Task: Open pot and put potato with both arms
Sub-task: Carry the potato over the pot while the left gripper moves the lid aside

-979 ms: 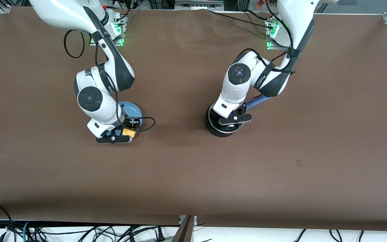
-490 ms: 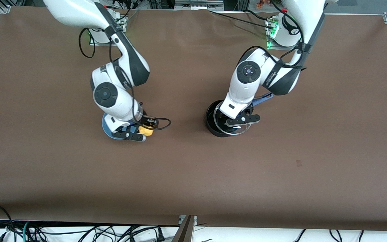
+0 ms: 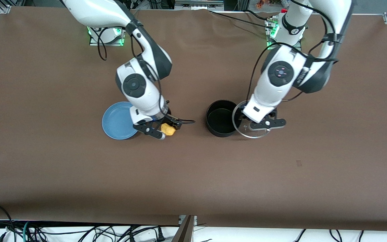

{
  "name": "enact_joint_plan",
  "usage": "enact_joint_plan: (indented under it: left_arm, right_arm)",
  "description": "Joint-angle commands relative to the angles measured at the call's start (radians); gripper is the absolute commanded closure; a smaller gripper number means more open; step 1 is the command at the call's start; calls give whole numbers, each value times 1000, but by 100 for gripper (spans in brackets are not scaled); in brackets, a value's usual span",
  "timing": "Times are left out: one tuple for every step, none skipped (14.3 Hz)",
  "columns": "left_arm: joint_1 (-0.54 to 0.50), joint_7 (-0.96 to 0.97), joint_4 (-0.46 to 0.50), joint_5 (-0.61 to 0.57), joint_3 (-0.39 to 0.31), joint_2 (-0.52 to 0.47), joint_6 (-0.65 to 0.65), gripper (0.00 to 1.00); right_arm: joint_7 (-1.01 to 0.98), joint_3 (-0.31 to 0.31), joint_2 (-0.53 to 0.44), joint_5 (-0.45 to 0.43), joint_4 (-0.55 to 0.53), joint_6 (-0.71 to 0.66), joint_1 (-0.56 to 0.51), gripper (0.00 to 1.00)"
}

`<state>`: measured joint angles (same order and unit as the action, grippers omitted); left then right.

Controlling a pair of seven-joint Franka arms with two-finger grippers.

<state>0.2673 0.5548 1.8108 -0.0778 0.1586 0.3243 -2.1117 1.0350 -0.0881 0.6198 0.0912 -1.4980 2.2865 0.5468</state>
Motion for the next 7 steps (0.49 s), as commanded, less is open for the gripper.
enact_joint_plan:
  left_arm:
    - [-78, -140, 21, 30, 9, -70, 61, 53]
    - [-100, -186, 22, 32, 9, -80, 73, 53]
    - [-124, -222, 25, 32, 9, -88, 87, 53]
    - [-149, -254, 28, 32, 9, -91, 88, 53]
    - [-173, -294, 38, 32, 9, -100, 88, 53]
    - [-192, -321, 50, 32, 9, -111, 88, 53]
    - [-210, -337, 62, 32, 9, -122, 88, 53]
  right_arm:
    - [126, 5, 41, 12, 35, 83, 56, 68]
    - [175, 5, 50, 13, 36, 121, 79, 68]
    - [222, 5, 63, 13, 36, 167, 103, 68]
    - [267, 5, 72, 12, 36, 207, 126, 68]
    - [301, 5, 80, 13, 36, 243, 142, 68]
    - [339, 5, 89, 13, 44, 273, 159, 68]
    - [384, 5, 100, 13, 56, 289, 172, 68]
